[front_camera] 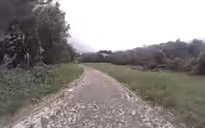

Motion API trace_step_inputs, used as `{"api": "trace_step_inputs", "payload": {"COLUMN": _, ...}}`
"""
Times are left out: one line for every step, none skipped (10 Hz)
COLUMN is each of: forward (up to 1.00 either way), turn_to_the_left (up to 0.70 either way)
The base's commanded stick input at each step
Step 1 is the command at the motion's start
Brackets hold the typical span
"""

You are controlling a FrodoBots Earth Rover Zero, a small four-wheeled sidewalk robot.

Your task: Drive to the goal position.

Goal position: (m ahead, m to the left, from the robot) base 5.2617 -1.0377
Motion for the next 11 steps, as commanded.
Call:
{"api": "trace_step_inputs", "payload": {"forward": 0.85, "turn_to_the_left": 0.0}}
{"api": "trace_step_inputs", "payload": {"forward": 0.85, "turn_to_the_left": 0.0}}
{"api": "trace_step_inputs", "payload": {"forward": 0.85, "turn_to_the_left": 0.0}}
{"api": "trace_step_inputs", "payload": {"forward": 0.85, "turn_to_the_left": 0.0}}
{"api": "trace_step_inputs", "payload": {"forward": 0.85, "turn_to_the_left": 0.0}}
{"api": "trace_step_inputs", "payload": {"forward": 0.85, "turn_to_the_left": 0.0}}
{"api": "trace_step_inputs", "payload": {"forward": 0.85, "turn_to_the_left": 0.0}}
{"api": "trace_step_inputs", "payload": {"forward": 0.85, "turn_to_the_left": 0.0}}
{"api": "trace_step_inputs", "payload": {"forward": 0.85, "turn_to_the_left": 0.0}}
{"api": "trace_step_inputs", "payload": {"forward": 0.85, "turn_to_the_left": 0.0}}
{"api": "trace_step_inputs", "payload": {"forward": 0.85, "turn_to_the_left": 0.0}}
